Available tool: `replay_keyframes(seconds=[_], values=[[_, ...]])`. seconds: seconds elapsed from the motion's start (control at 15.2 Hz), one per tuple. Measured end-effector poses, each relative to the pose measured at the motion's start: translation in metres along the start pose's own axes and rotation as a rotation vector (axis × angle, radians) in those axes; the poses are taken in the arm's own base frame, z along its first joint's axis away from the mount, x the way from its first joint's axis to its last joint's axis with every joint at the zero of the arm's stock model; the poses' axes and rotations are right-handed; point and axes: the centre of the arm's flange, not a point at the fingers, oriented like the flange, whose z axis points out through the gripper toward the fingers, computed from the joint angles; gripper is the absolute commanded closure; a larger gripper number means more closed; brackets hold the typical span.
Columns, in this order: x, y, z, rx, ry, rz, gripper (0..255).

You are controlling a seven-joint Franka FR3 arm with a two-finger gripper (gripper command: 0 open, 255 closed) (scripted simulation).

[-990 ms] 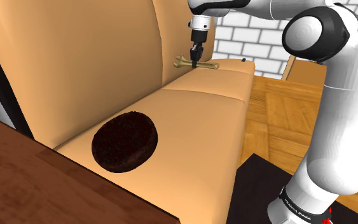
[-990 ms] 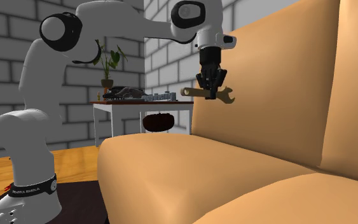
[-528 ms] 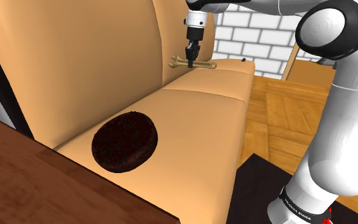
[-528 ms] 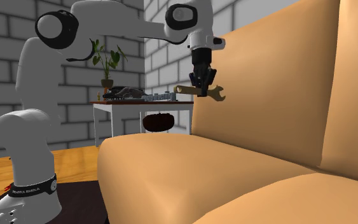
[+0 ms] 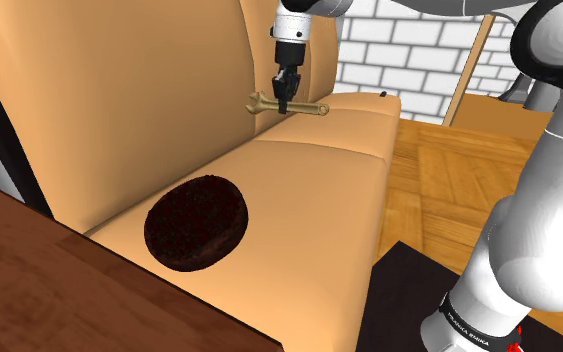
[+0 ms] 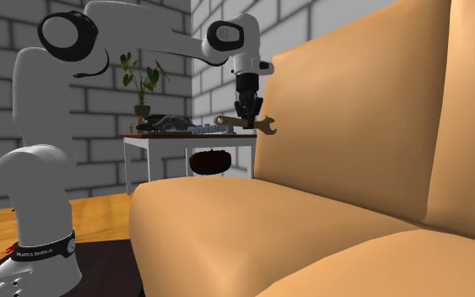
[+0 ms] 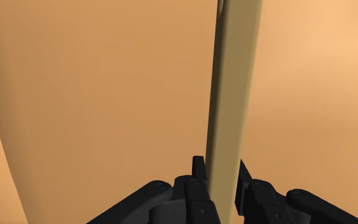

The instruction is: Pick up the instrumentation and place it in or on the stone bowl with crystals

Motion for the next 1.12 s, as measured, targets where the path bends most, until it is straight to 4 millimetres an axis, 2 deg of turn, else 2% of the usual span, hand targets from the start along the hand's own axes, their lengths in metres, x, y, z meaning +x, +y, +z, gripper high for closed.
replay_keyframes(seconds=[1.12], values=[[0.015,-0.223,0.003,-0.001,0.000,0.000,255]])
